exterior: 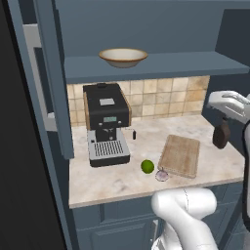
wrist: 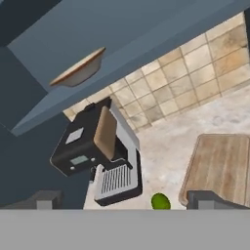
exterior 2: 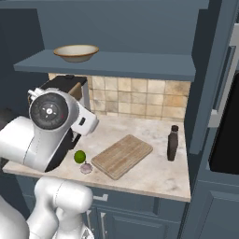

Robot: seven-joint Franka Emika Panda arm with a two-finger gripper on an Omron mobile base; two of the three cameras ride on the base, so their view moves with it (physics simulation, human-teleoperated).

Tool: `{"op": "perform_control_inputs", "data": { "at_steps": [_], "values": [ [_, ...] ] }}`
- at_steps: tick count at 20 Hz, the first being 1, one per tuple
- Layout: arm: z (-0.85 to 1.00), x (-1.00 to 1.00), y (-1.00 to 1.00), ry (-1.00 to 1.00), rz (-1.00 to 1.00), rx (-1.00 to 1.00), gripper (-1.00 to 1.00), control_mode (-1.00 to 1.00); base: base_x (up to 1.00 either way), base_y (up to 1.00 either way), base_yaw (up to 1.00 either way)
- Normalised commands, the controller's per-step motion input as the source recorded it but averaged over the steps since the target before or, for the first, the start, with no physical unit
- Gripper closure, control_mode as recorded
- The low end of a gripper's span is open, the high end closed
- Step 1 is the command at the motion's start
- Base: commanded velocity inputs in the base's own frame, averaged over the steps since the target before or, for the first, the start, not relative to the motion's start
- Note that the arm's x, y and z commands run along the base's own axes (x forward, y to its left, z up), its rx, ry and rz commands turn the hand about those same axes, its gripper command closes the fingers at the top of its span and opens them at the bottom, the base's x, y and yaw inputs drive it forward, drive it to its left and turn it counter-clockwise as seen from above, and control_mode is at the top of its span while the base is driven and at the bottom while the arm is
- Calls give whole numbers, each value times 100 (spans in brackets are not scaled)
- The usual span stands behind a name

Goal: Open the cabinet. Place the bowl and condiment on the counter. Then place the lime and garlic on the cutting board.

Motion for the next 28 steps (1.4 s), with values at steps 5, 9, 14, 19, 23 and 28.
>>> {"op": "perform_control_inputs", "data": {
  "at_steps": [5,9,14,19,23,28],
  "values": [
    [-1,0,19,-1,3,-5,-100,-100,0,0,0],
    [35,-31,1,-18,13,-2,-100,-100,0,0,0],
    [54,-32,4,-27,9,-4,-100,-100,0,0,0],
    [60,-1,25,-6,1,-7,-100,-100,0,0,0],
    [59,-1,9,-3,0,-4,-100,-100,0,0,0],
    [6,0,0,0,0,0,-100,-100,0,0,0]
  ]
}}
